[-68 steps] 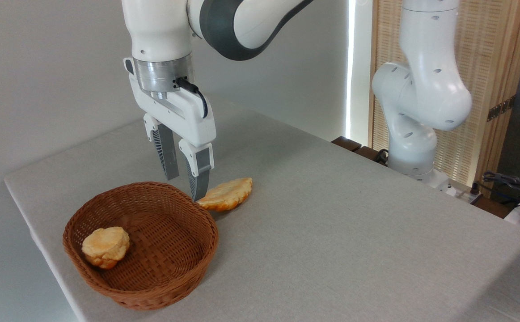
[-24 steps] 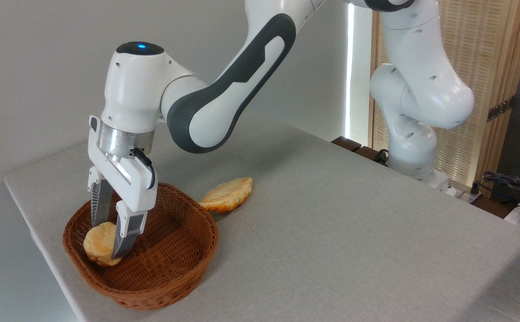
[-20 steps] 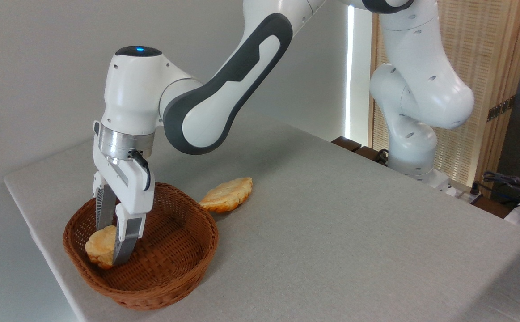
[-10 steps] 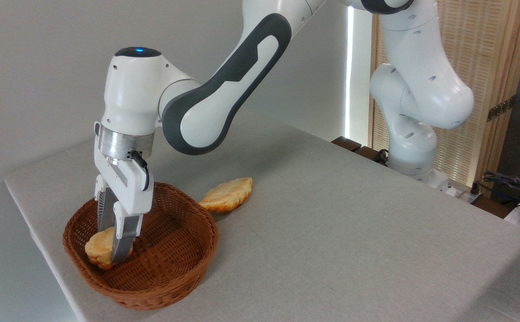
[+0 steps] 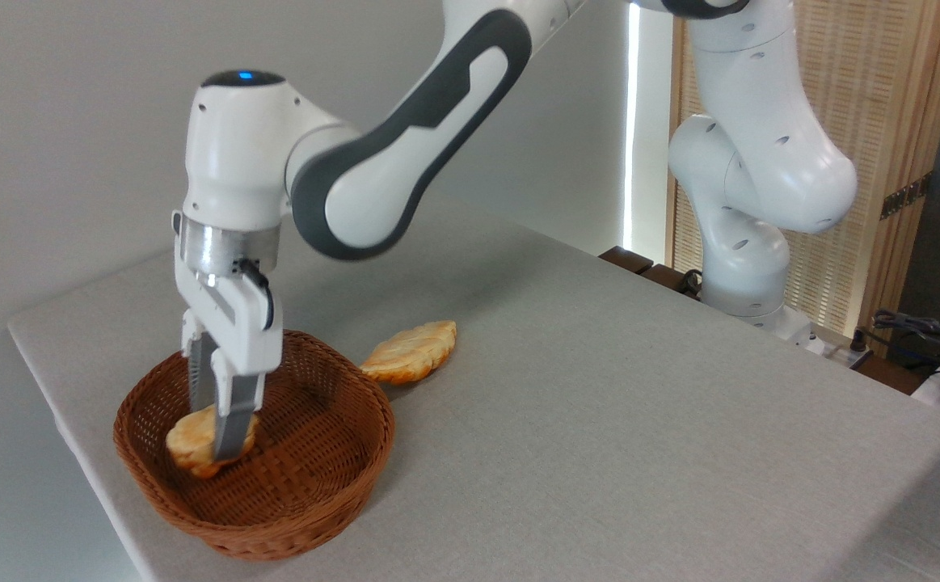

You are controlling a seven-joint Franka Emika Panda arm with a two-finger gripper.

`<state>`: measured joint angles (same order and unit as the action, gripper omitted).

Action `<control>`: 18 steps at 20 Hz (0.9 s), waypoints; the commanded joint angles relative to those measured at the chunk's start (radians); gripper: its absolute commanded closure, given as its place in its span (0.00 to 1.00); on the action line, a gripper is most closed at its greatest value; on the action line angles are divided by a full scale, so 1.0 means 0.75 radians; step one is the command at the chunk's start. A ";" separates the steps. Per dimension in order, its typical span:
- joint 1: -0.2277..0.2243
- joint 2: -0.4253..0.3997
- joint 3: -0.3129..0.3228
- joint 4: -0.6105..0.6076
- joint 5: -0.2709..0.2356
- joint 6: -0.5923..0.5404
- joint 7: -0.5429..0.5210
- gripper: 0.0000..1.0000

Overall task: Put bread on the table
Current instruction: 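Lift the roll out of the basket and carry it beside the pastry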

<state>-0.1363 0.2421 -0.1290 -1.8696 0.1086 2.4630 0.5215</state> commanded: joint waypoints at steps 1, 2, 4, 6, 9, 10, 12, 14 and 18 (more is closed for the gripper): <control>0.004 -0.149 -0.016 -0.013 -0.061 -0.250 -0.020 0.60; 0.004 -0.169 -0.014 -0.013 -0.069 -0.281 -0.020 0.59; 0.006 -0.222 -0.008 -0.013 -0.112 -0.365 -0.018 0.58; 0.006 -0.280 0.004 -0.025 -0.137 -0.445 -0.016 0.56; 0.010 -0.374 0.008 -0.080 -0.139 -0.569 -0.010 0.51; 0.010 -0.392 0.008 -0.098 -0.139 -0.588 -0.010 0.50; 0.010 -0.437 0.008 -0.141 -0.139 -0.635 -0.010 0.47; 0.010 -0.478 0.006 -0.178 -0.143 -0.682 -0.010 0.42; 0.004 -0.509 0.004 -0.213 -0.176 -0.801 -0.008 0.20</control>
<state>-0.1292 -0.0951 -0.1286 -1.9811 0.0065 1.9330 0.5186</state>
